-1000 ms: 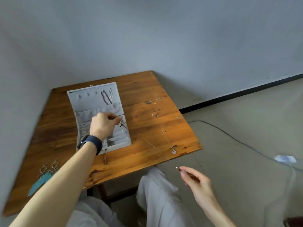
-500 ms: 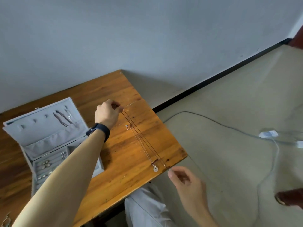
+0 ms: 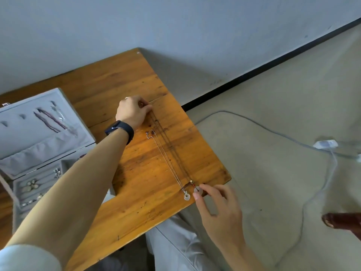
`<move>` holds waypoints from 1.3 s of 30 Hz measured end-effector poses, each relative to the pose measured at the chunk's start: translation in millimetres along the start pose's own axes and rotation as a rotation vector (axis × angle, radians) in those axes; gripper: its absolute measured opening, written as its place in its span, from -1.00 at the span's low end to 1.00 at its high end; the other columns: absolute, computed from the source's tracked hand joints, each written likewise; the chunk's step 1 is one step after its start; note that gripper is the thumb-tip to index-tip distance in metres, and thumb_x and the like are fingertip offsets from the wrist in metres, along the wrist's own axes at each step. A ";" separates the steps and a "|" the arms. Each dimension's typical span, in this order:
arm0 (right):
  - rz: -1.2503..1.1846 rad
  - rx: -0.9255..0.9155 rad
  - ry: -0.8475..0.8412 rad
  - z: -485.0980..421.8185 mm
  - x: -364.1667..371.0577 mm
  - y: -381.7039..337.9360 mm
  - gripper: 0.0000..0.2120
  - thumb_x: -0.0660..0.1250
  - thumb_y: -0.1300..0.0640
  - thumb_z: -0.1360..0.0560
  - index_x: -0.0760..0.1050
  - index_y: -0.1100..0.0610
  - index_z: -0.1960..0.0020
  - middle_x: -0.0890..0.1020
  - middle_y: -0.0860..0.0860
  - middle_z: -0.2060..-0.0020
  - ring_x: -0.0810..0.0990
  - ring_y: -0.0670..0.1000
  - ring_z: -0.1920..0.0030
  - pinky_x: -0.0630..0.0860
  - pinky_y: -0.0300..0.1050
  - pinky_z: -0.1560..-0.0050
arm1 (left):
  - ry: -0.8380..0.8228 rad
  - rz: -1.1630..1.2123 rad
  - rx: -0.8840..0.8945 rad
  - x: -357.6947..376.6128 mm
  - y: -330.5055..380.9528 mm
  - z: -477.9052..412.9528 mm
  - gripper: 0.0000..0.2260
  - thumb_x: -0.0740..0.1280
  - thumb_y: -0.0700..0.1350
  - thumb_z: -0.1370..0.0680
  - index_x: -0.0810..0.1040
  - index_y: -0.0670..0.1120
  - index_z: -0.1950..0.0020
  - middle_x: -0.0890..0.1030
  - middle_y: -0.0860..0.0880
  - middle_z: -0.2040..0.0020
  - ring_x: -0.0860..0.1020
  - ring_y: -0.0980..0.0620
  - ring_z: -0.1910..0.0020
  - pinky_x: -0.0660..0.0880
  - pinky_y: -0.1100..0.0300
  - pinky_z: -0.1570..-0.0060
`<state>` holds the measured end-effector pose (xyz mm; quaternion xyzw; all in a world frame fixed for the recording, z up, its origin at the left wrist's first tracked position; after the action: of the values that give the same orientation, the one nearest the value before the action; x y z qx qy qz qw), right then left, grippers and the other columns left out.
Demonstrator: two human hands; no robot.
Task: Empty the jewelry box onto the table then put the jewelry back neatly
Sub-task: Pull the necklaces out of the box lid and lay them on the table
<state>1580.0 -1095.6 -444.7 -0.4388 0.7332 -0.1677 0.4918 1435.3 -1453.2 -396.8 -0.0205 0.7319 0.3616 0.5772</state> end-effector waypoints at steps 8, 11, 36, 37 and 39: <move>-0.008 -0.022 0.024 3.3 0.4 0.1 -0.78 0.44 -0.04 -0.54 0.66 0.07 -0.09 0.52 -0.07 0.08 0.51 -0.05 0.10 0.48 -0.29 0.11 | -0.029 0.009 0.051 11.4 -1.6 -0.9 -0.78 0.37 0.09 -0.57 0.67 0.08 -0.15 0.47 -0.08 -0.18 0.49 -0.02 -0.16 0.45 0.18 -0.01; -0.006 -0.021 0.003 4.1 1.1 0.6 -0.77 0.43 -0.06 -0.55 0.66 0.07 -0.09 0.54 -0.05 0.09 0.53 -0.04 0.11 0.50 -0.26 0.12 | -0.038 -0.013 0.051 13.0 -2.0 0.0 -0.76 0.31 0.08 -0.60 0.66 0.06 -0.19 0.46 -0.10 -0.22 0.46 -0.06 -0.22 0.42 0.16 -0.06; 0.145 -0.310 -0.413 -61.4 30.3 -88.3 -0.71 0.25 0.01 -0.60 0.60 0.03 -0.25 0.60 -0.04 -0.27 0.46 0.01 -0.35 0.45 0.03 -0.32 | 0.006 -0.310 0.165 -52.7 -9.4 196.8 -0.62 0.22 0.10 -0.63 0.42 0.12 -0.45 0.43 -0.05 -0.46 0.29 -0.12 -0.49 0.29 -0.12 -0.41; 0.152 -0.320 -0.438 -64.4 37.3 -94.7 -0.70 0.23 0.00 -0.61 0.59 0.02 -0.27 0.59 -0.04 -0.29 0.43 0.01 -0.38 0.42 0.03 -0.36 | 0.008 -0.311 0.156 -56.7 -13.8 203.3 -0.62 0.22 0.10 -0.63 0.41 0.13 -0.46 0.42 -0.04 -0.47 0.28 -0.12 -0.50 0.28 -0.12 -0.41; 0.165 -0.355 -0.447 -69.8 48.9 -109.9 -0.70 0.23 -0.01 -0.62 0.58 0.01 -0.28 0.59 -0.05 -0.30 0.43 0.00 -0.39 0.40 0.01 -0.38 | 0.008 -0.304 0.126 -64.6 -24.5 213.8 -0.60 0.21 0.10 -0.63 0.38 0.16 -0.48 0.40 -0.03 -0.49 0.27 -0.11 -0.51 0.26 -0.11 -0.44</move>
<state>1565.6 -1209.5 -366.2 -0.4830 0.6576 0.1047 0.5685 1645.3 -1378.1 -369.0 -0.0963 0.7440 0.2236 0.6223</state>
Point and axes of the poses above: each hand's wrist, its own z-axis away from the middle knuckle, its own x-axis out of the palm, y = z × x, the point moved 10 cm from there along -z, towards the middle knuckle
